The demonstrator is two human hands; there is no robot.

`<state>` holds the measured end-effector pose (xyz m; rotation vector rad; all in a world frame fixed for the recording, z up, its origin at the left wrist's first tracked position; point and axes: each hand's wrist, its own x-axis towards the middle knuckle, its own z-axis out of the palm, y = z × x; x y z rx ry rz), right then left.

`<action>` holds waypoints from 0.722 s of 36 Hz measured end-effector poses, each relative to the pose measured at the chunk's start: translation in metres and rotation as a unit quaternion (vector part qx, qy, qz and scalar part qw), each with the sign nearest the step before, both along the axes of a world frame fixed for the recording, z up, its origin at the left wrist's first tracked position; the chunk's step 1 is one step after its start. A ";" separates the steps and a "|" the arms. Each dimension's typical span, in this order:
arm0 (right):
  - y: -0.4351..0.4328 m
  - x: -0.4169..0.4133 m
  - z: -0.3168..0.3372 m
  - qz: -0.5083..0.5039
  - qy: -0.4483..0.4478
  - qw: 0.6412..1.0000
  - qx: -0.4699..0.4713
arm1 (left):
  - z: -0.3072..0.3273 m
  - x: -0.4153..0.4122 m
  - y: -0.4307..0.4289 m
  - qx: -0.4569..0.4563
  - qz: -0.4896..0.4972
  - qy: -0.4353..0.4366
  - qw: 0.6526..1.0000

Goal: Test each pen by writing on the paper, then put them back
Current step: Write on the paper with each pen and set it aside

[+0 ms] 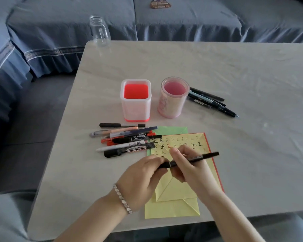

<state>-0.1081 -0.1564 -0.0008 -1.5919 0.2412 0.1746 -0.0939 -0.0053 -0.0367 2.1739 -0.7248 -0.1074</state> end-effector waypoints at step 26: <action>-0.003 -0.006 -0.015 0.086 -0.056 0.993 0.064 | 0.016 -0.007 -0.004 -0.162 -0.073 0.318 0.931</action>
